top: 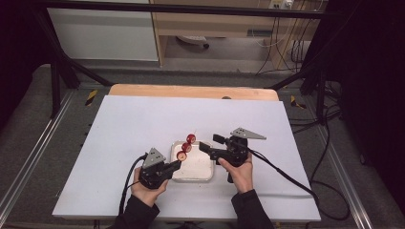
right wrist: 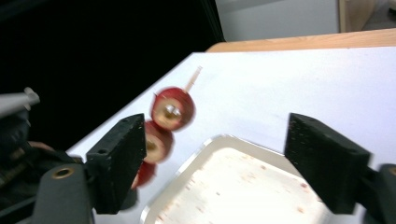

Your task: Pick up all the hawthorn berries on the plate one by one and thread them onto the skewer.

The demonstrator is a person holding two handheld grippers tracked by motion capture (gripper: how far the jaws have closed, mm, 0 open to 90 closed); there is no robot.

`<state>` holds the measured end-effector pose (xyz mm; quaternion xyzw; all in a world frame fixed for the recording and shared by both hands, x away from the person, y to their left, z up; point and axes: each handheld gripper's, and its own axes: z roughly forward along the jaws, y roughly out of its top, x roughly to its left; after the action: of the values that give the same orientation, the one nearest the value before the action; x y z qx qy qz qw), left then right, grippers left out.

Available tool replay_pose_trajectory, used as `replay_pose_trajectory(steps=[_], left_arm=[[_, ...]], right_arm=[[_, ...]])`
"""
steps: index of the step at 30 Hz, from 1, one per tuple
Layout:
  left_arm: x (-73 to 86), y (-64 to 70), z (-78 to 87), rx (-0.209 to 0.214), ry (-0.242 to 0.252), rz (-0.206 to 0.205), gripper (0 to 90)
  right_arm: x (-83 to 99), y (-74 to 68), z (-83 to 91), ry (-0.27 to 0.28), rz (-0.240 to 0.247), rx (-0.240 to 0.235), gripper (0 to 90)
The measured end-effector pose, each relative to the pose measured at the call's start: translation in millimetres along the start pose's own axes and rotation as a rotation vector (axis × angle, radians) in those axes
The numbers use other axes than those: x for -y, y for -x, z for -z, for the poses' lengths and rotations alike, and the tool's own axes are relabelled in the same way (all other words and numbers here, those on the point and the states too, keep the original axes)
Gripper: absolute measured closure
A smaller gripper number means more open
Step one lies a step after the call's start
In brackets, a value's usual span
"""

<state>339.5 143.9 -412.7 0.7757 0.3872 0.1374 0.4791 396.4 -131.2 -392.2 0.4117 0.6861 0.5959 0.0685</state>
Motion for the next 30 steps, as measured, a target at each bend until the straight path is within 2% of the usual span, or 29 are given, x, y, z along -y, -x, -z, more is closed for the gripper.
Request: replay_pose_trajectory(steps=[5, 10, 14, 23, 30], left_arm=[[0.9, -4.3, 3.6, 0.000, -0.015, -0.018, 88.4], [-0.7, -8.4, 5.9, 0.003, -0.031, -0.018, 88.4], [-1.5, -10.8, 7.9, 0.005, -0.050, -0.028, 88.4], [-12.3, -15.5, 8.9, 0.009, -0.105, -0.062, 88.3], [-23.4, -15.7, -0.2, 0.012, -0.157, -0.091, 88.3]], right_arm=[[6.8, 12.3, 10.2, -0.084, 0.055, 0.042, 9.6], [16.2, 24.8, 24.6, -0.179, 0.112, 0.102, 4.4], [23.1, 33.6, 35.1, -0.236, 0.141, 0.125, 1.0], [39.1, 51.6, 55.9, -0.289, 0.167, 0.165, 0.8], [52.9, 66.0, 71.7, -0.326, 0.170, 0.173, 0.9]])
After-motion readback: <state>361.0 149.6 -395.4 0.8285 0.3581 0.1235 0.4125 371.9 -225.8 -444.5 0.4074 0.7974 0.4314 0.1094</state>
